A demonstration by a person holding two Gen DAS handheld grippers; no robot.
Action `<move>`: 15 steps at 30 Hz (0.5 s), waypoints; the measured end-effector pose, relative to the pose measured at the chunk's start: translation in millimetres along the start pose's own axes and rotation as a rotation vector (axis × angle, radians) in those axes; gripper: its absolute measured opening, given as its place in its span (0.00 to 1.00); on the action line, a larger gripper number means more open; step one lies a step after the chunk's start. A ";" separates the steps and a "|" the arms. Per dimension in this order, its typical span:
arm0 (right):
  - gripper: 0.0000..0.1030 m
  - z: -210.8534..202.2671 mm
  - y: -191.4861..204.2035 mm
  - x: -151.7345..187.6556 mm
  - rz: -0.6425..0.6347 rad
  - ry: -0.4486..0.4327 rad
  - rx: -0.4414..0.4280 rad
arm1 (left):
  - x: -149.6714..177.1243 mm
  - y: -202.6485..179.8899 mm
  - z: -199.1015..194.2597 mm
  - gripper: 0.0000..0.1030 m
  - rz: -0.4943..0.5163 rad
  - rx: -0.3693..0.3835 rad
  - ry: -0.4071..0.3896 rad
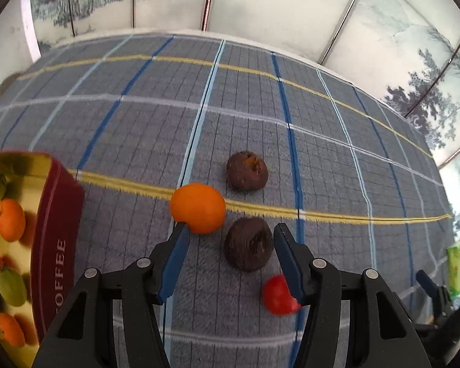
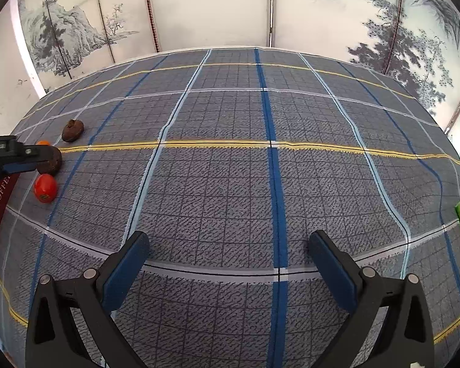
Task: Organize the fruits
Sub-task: 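Grasp a brown kiwi with the left gripper while the right grasps the red tomato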
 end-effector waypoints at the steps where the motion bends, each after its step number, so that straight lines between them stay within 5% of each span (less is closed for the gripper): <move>1: 1.00 -0.1 0.1 -0.2 0.000 -0.001 -0.003 | -0.7 -1.4 -0.3 0.39 0.013 -0.013 -0.012; 3: 1.00 -0.6 0.3 -0.3 0.002 -0.002 -0.007 | -0.2 -9.0 -4.4 0.25 0.063 -0.014 -0.031; 7: 1.00 -0.8 0.0 -0.3 0.002 -0.002 -0.008 | 12.6 -21.0 -14.3 0.24 0.132 -0.032 -0.046; 15: 1.00 -1.8 -0.2 -0.2 0.008 -0.005 -0.016 | 46.7 -4.8 -76.1 0.24 0.098 0.047 -0.094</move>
Point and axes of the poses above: each gripper's, at about its wrist camera, not at the fingertips, and z roughly the way its jaws point, y to its left, x to its underside, the point moved 6 cm from there along z, roughly the way its jaws point, and after that the axes turned 2 degrees about -x, right-handed, at the moved point
